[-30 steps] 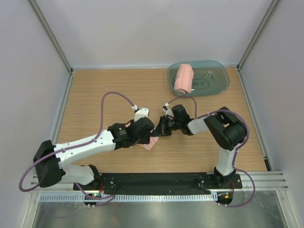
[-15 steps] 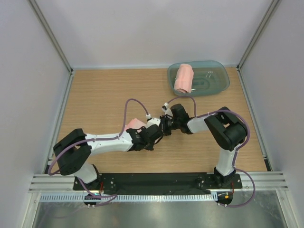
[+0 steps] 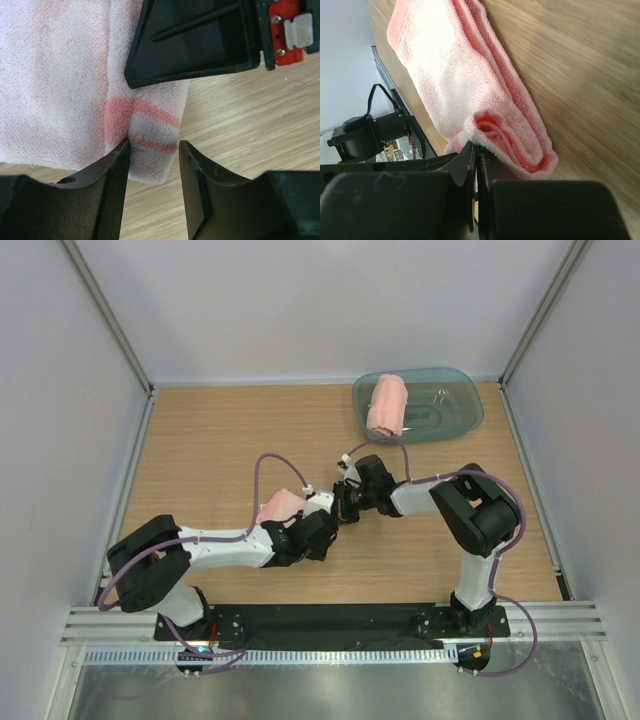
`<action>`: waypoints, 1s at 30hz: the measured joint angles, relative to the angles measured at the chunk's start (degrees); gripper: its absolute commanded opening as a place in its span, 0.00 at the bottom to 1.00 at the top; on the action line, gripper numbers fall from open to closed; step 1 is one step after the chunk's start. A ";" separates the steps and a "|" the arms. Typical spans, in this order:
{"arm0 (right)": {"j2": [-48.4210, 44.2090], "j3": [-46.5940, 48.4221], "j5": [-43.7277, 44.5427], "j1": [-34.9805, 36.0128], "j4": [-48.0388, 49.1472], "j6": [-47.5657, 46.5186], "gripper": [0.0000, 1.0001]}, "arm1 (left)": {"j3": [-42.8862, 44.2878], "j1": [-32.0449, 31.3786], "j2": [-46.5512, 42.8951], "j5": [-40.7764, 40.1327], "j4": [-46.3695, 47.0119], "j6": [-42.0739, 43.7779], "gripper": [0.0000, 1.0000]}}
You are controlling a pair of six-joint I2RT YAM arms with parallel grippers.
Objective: Roll the towels
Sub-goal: Roll the towel
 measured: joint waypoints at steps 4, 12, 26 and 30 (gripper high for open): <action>2.12 3.63 -1.46 -0.48 -3.41 -1.75 0.03 | -1.11 -0.04 -0.39 -0.74 1.77 -1.03 0.46; 5.14 8.81 -4.72 -2.45 -9.14 -4.50 0.06 | -1.49 -0.04 0.52 -2.56 4.24 -2.40 0.47; 9.62 15.04 -3.58 -8.24 -14.80 -7.78 0.06 | -1.73 -0.09 2.62 -5.31 6.47 -3.06 0.28; 9.29 14.95 -3.08 -8.55 -15.32 -7.98 0.12 | -0.98 -0.09 4.00 -6.19 6.58 -3.08 0.15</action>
